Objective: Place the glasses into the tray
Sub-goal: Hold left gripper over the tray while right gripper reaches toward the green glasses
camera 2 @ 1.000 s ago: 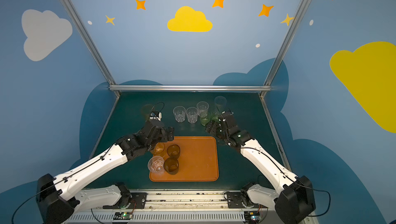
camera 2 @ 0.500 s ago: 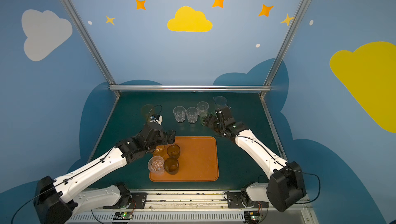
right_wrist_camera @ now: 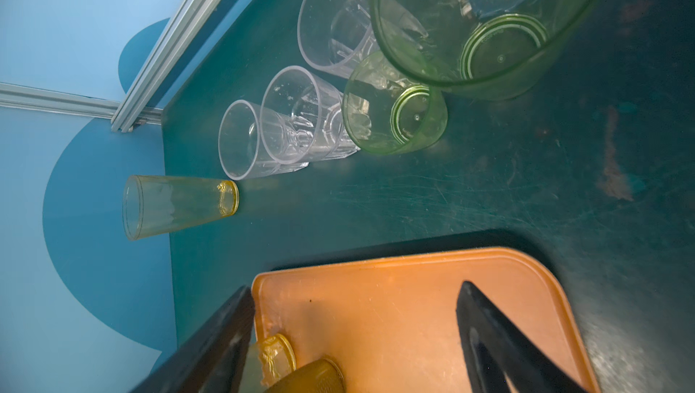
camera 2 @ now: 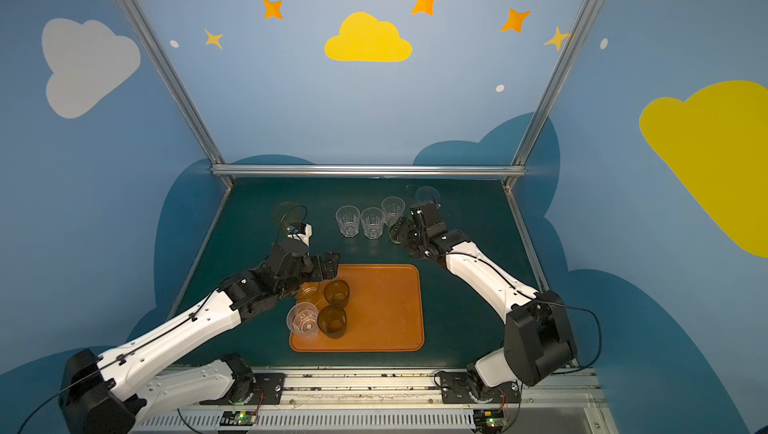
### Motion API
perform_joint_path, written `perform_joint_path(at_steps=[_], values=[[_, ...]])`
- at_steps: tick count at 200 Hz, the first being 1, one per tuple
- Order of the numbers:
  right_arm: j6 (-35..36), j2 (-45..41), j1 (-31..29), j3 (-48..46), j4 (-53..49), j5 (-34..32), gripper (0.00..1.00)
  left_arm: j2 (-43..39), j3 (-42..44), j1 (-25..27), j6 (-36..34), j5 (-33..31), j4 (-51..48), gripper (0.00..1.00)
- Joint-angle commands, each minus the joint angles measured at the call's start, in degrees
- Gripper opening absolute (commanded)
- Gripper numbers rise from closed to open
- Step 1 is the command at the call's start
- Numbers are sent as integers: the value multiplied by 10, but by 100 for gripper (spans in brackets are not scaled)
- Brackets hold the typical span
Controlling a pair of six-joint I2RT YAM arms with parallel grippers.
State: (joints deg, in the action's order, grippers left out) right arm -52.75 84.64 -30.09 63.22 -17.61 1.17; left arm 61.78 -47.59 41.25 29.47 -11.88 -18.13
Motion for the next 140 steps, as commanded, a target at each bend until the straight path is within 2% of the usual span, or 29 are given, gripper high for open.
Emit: perform_joint_path(at_steps=[1, 45, 67, 85, 114, 132, 140], values=[[-7, 16, 0, 26, 10, -8, 82, -16, 12, -2, 7, -4, 12, 100], [-33, 36, -2, 28, 18, -31, 69, -22, 21, -5, 10, -2, 19, 100], [-40, 47, -3, 32, 17, -41, 67, -21, 22, -5, 10, -2, 19, 100], [-49, 57, -3, 34, 19, -45, 57, -21, 24, -5, 11, -2, 20, 100], [-67, 76, -3, 35, 30, -53, 56, -20, 25, -7, 12, -2, 21, 100], [-81, 85, -3, 32, 42, -62, 46, -19, 27, -7, 13, -2, 22, 100], [-86, 88, -2, 30, 49, -66, 45, -17, 27, -9, 13, -1, 21, 100]])
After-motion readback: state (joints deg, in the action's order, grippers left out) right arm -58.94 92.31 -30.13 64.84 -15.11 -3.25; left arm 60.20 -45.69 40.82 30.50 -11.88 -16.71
